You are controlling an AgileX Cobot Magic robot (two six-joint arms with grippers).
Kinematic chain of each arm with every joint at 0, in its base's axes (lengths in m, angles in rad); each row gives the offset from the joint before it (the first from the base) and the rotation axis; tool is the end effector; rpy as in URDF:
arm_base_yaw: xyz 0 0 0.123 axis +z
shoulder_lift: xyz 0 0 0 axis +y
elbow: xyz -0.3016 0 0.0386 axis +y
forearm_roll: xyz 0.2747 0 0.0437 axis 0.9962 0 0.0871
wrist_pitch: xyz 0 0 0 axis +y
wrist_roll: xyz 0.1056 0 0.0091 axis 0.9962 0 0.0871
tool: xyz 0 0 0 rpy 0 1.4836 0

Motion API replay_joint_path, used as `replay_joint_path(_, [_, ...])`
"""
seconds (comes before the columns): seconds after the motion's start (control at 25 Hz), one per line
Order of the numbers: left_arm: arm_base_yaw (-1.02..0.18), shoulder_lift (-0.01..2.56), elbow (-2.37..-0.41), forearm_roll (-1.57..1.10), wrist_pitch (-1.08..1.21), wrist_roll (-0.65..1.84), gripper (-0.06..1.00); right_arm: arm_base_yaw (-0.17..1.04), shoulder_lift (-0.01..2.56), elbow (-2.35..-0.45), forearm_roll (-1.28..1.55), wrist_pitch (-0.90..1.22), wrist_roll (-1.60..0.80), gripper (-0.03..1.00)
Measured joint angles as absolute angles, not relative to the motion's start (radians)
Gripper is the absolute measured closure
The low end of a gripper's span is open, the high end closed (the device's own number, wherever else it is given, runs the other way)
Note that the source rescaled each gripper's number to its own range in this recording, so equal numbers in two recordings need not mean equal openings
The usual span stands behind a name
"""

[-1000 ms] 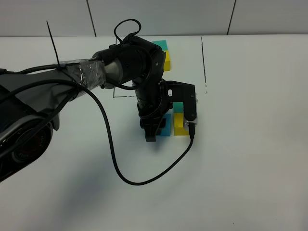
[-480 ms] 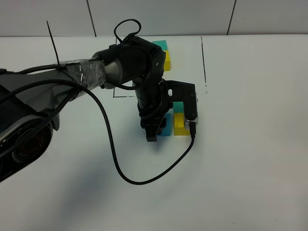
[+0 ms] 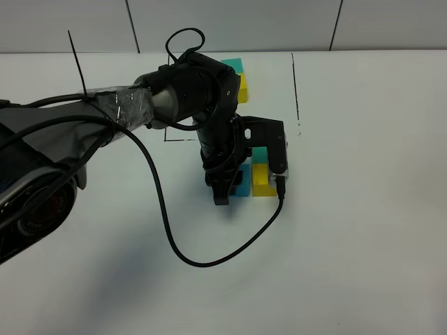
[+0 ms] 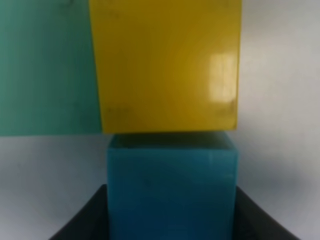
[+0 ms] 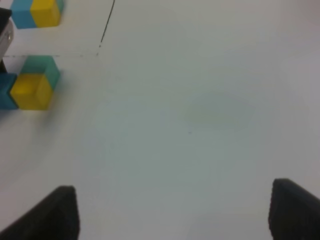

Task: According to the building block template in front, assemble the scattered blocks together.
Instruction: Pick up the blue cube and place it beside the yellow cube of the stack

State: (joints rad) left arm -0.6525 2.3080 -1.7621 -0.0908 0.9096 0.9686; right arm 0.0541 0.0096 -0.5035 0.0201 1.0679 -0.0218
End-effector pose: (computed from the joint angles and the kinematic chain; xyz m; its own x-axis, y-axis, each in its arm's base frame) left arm 0.4007 -0.3158 0.1115 0.0125 0.9837 -0.1796 0.9930 0.0089 0.1178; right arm 0.0134 0.0026 0.2835 -0.4662 -0.0374 -0.8839 -0.0753 0.9972 -0.0025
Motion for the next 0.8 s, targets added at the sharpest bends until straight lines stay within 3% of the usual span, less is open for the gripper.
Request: replay_joint_path(0.8, [-0.652,2.308,-1.762,-0.096,0.901,0.958,0.94,0.054,0.01,-0.504,0.02,1.068,-0.022,0.39])
